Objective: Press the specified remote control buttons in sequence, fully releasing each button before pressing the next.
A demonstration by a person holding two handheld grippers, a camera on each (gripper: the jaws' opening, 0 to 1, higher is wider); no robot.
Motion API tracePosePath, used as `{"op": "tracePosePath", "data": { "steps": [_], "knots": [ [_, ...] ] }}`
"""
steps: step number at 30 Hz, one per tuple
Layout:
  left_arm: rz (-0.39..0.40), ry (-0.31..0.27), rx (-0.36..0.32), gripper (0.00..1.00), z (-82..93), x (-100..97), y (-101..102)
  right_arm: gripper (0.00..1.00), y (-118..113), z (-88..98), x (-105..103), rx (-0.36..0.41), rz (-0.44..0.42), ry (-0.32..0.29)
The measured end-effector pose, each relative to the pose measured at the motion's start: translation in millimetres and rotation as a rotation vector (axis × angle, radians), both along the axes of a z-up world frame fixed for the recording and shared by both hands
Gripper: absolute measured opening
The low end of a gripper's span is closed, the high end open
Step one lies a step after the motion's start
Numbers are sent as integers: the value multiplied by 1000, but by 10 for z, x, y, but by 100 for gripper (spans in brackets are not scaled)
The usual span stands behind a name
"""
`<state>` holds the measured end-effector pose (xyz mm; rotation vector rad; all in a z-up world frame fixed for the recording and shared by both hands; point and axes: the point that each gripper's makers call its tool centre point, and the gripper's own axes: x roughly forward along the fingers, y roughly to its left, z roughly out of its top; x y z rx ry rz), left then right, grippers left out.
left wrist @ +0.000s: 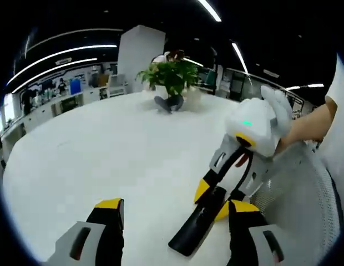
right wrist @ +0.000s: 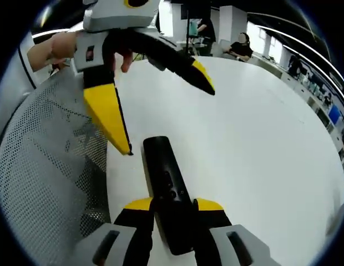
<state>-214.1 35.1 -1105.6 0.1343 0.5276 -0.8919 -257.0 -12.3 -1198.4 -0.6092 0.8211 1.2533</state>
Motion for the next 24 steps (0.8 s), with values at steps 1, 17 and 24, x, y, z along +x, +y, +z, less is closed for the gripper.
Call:
{"op": "tracePosePath", "data": {
  "steps": [1,17,24],
  "knots": [
    [14,-7,-14,89,41,3,23,24,-1,0,-1,-1,1,0],
    [227,-180,-208,100,660,63,432,23,-9,4,17,-20,32,8],
    [279,-220,-237,100,737,57,567,22,-35,2,140,-42,45,4]
  ]
}}
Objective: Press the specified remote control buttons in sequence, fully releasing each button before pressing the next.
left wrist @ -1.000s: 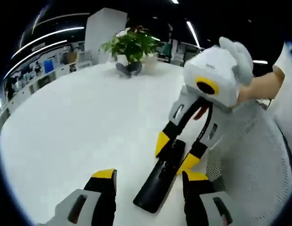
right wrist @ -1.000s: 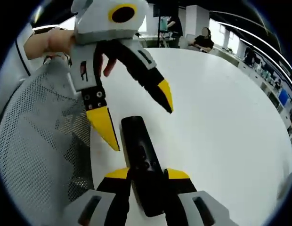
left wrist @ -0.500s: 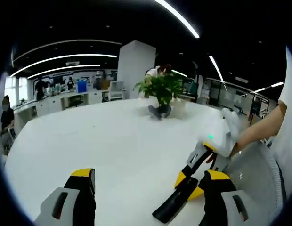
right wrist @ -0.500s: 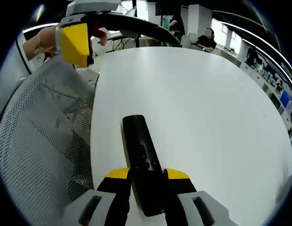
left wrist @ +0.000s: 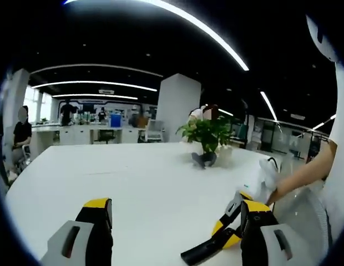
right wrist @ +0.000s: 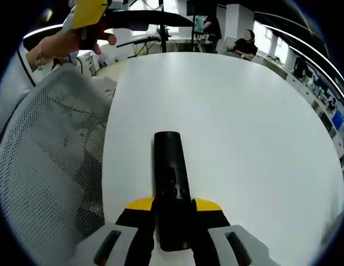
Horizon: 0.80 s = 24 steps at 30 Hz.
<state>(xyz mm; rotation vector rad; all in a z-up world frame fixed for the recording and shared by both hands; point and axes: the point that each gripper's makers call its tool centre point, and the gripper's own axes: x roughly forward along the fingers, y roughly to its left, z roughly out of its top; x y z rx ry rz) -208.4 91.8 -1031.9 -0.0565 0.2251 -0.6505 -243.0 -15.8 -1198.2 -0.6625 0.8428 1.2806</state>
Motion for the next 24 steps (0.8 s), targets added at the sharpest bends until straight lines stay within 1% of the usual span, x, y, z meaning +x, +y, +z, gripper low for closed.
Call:
{"op": "tracePosePath", "data": {
  "steps": [3,5,8,11,19,24],
  "knots": [
    [17,-4,-19,100,21,-2,57,22,-21,-2,95,-18,10,-3],
    [28,-6,-20,100,21,-7,92,22,-39,-1,170,-23,16,-4],
    [49,-7,-30,100,30,-20,147,22,-68,6,280,-28,5,3],
    [60,-6,-42,100,38,-39,187,22,-116,-3,394,-54,10,-9],
    [80,-9,-53,100,63,-70,255,22,-184,0,650,-73,3,-13],
    [84,-17,-58,100,81,-70,270,22,-194,-9,760,-98,26,-23]
  ]
}}
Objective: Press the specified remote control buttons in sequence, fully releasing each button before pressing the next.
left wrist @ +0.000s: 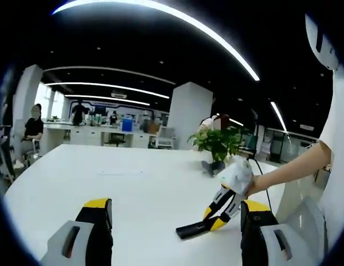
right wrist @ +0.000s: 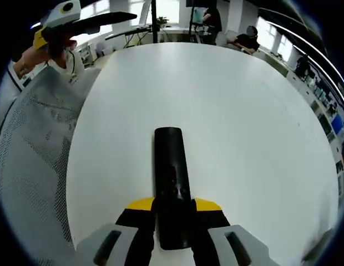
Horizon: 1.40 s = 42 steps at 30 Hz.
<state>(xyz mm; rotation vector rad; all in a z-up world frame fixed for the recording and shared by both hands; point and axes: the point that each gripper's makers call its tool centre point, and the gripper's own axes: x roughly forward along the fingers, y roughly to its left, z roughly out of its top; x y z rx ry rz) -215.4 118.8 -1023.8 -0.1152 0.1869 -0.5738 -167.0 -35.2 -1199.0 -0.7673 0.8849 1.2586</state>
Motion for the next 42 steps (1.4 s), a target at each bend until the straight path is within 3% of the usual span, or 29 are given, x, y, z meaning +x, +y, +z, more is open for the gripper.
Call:
{"op": "tracePosePath", "data": {
  "steps": [17,25,42],
  "knots": [
    [18,4,5,100,9,-36,103,22,-3,-4,406,-40,18,8],
    [29,12,9,99,-28,-71,252,22,-6,-9,627,-75,19,15],
    [76,7,6,99,69,-148,341,22,-52,-8,1079,-136,-19,38]
  ]
}}
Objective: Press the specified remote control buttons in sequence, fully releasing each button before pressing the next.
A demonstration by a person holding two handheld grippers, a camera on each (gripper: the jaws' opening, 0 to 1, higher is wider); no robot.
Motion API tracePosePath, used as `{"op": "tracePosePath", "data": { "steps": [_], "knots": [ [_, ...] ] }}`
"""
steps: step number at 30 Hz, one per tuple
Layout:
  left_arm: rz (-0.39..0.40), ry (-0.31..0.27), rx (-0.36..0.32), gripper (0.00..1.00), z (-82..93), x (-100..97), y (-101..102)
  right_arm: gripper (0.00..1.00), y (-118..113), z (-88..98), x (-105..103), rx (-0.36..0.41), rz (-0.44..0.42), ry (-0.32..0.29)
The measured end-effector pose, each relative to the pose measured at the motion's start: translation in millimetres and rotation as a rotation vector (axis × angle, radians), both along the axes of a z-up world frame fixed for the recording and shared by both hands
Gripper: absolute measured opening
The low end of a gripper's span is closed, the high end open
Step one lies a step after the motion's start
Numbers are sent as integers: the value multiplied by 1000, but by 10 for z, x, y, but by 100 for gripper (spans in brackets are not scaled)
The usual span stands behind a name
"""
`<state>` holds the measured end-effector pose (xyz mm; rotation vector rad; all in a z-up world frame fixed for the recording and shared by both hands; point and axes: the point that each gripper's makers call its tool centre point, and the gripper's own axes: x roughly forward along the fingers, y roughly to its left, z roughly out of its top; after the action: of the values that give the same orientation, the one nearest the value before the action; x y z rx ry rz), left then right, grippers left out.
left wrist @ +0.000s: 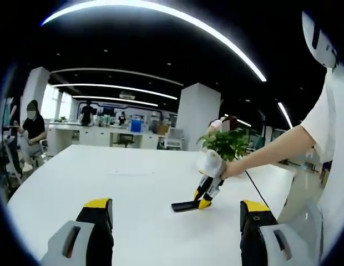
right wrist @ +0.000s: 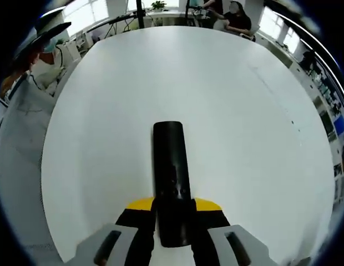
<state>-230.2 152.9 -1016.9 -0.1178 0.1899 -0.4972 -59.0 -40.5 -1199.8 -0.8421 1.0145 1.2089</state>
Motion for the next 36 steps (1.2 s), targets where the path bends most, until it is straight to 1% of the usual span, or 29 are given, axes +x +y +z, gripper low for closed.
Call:
{"op": "tracePosePath", "data": {
  "steps": [6,7,8,9,10,12,13,15,16,17,18,20,21,23,25,27,28,29,30,32,34,36],
  "knots": [
    [19,6,-1,99,-9,-35,34,22,-12,-1,35,23,-46,-4],
    [21,5,-2,99,-5,-40,35,23,-11,-1,39,30,-65,-7],
    [21,5,-2,99,-2,-44,35,25,-29,-4,55,34,-97,-21],
    [24,5,0,99,-1,-50,40,27,-55,-10,66,32,-109,-34],
    [25,4,3,99,1,-55,42,28,-37,10,98,79,-151,-57],
    [31,3,5,99,3,-63,45,29,-34,18,73,128,-217,-49],
    [37,2,-3,99,0,-67,58,31,-41,27,71,152,-244,-57],
    [42,4,-14,99,-8,-71,60,37,-44,76,83,224,-310,-90],
    [43,6,-15,99,-12,-73,60,40,-46,87,77,242,-332,-89],
    [43,10,-13,99,-32,-78,54,41,-56,145,69,318,-423,-82],
    [43,15,-9,99,-51,-81,49,42,-66,197,66,381,-489,-80],
    [41,20,-6,99,-69,-82,37,44,-107,260,47,454,-566,-77],
    [41,21,-7,99,-78,-81,35,45,-161,290,41,496,-619,-83],
    [37,22,-9,99,-85,-78,25,47,-219,356,4,572,-654,-103],
    [34,21,-12,99,-91,-66,10,49,-285,407,-79,615,-673,-130],
    [29,22,-14,99,-104,-53,0,54,-340,443,-173,648,-694,-145],
    [27,23,-15,99,-108,-47,-6,56,-351,452,-200,655,-696,-145],
    [22,24,-17,99,-115,-39,-13,56,-405,476,-280,669,-711,-153],
    [18,23,-18,99,-116,-35,-23,57,-422,483,-298,672,-717,-157],
    [13,22,-17,99,-119,-22,-43,59,-488,529,-389,698,-752,-169],
    [5,23,-19,99,-126,-11,-62,63,-543,572,-501,705,-777,-180],
    [-2,24,-18,99,-133,0,-76,64,-593,627,-598,710,-779,-203]
  ]
}}
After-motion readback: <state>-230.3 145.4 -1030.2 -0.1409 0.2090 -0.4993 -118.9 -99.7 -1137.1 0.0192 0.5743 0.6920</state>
